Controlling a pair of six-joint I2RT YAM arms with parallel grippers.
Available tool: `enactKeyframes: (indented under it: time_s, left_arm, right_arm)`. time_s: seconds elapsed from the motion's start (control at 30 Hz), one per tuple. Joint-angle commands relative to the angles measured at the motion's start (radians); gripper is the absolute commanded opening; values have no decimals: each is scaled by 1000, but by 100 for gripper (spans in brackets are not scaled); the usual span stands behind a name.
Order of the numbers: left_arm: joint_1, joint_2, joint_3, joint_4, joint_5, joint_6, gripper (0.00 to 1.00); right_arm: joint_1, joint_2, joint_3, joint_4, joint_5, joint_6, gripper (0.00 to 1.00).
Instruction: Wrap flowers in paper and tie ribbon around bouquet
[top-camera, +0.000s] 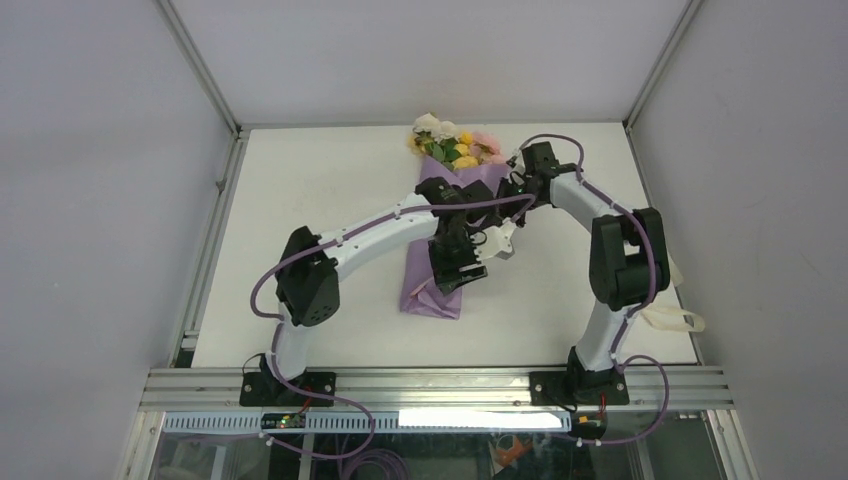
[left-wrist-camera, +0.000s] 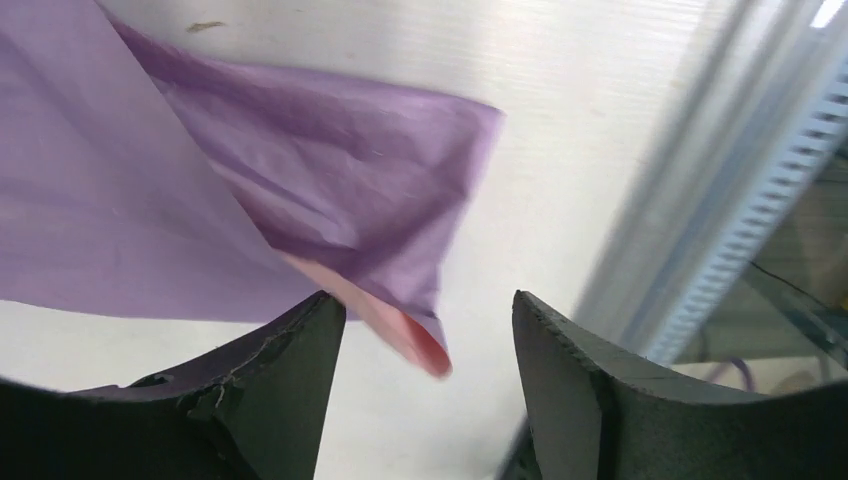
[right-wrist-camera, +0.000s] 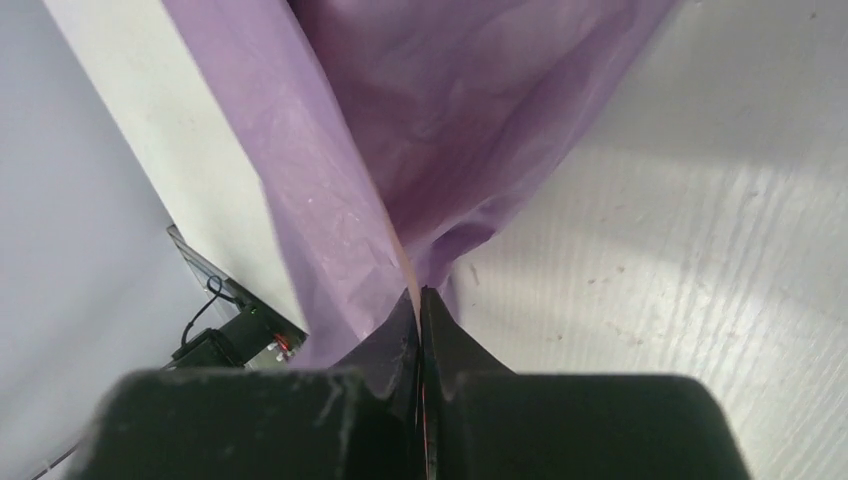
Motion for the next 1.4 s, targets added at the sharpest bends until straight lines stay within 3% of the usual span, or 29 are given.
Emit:
enactKeyframes:
  time_s: [0.0, 0.13, 0.27, 0.33, 0.43, 0.67, 0.97, 1.03, 1.2, 1.27, 1.37]
  left_arm:
    - [-1, -101, 160, -296, 212, 55, 64]
    - [38, -110, 194, -313, 329, 41, 54]
    - [124, -81, 140, -94, 182, -115, 23]
    - [158, -61, 98, -9, 75, -147, 16]
    - [147, -29, 36, 57, -23, -108, 15]
    - [-14, -13, -114, 171, -42, -25, 16]
    - [-48, 26, -295, 251, -75, 44, 20]
    - [-53, 35, -321, 259, -63, 49, 20]
    - [-55, 72, -317, 258, -63, 15, 20]
    - [-55, 75, -316, 258, -63, 14, 20]
    - [-55, 79, -312, 250, -57, 11, 20]
  right_arm:
    - [-13, 37, 4, 53, -2, -59, 0]
    - [-32, 60, -7, 64, -2, -80, 0]
    - [-49, 66, -12, 57, 11, -106, 0]
    - [-60, 62, -15, 62, 17, -112, 0]
    - [-70, 70, -10, 81, 17, -107, 0]
    - [-70, 106, -12, 181, 49, -46, 0]
    - [-70, 126, 15, 179, 204, -49, 0]
    - [-69, 123, 26, 160, 256, -64, 6]
    - [-69, 102, 114, 7, 496, -119, 22]
    - [-70, 44, 139, -62, 663, -125, 31]
    - [-56, -94, 143, -151, 874, -129, 35]
